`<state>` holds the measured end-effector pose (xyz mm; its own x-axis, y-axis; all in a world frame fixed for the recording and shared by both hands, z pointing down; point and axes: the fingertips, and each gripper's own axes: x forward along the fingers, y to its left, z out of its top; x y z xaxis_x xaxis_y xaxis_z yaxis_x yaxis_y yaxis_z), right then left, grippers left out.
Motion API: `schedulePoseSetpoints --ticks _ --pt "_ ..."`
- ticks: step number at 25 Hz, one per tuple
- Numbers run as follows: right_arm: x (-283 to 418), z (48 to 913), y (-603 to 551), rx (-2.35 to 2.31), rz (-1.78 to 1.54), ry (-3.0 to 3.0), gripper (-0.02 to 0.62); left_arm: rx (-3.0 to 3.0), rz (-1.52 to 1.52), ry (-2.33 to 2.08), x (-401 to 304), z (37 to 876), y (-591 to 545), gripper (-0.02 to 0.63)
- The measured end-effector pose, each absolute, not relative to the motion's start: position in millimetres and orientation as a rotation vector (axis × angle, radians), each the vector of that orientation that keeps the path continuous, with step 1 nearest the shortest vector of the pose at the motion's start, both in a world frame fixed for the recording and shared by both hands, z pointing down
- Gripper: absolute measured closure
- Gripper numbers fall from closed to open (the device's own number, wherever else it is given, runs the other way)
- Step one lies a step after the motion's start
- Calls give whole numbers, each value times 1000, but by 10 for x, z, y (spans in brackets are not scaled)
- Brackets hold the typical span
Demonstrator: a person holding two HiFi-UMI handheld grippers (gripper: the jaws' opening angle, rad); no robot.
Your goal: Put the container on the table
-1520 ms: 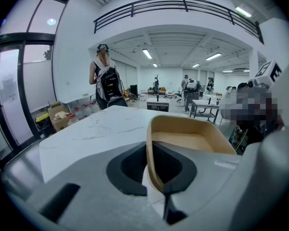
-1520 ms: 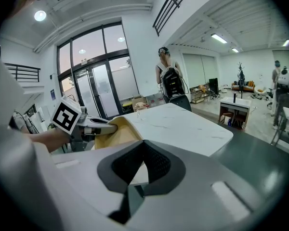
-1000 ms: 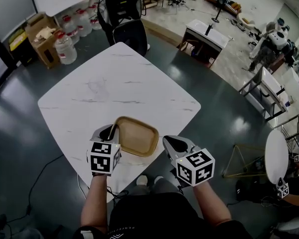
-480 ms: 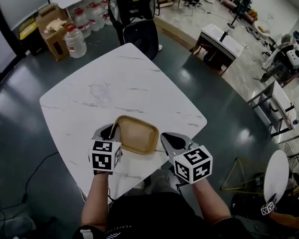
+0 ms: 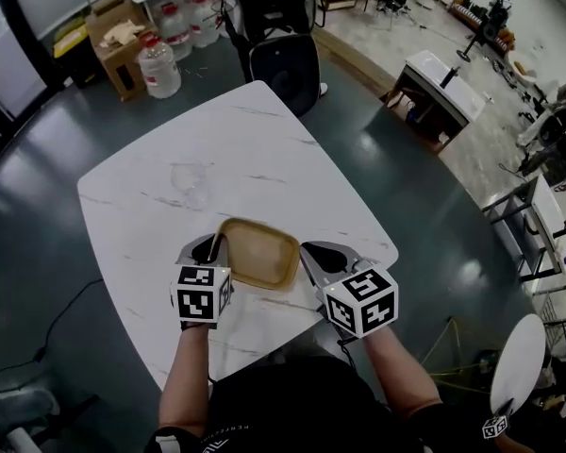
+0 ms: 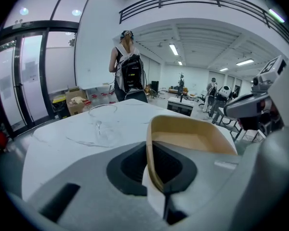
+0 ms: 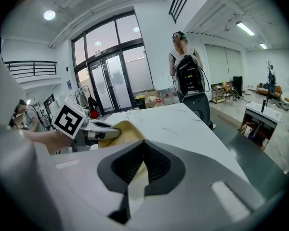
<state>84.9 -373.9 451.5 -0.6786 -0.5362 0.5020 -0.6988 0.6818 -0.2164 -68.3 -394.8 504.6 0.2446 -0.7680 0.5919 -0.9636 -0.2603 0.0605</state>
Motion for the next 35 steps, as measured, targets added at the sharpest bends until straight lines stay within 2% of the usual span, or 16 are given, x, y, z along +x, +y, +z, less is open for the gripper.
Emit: schedulePoseSetpoints --ticks 35 --pt "880 5003 -4574 710 627 -2481 597 1871 652 -1689 -701 5583 -4577 583"
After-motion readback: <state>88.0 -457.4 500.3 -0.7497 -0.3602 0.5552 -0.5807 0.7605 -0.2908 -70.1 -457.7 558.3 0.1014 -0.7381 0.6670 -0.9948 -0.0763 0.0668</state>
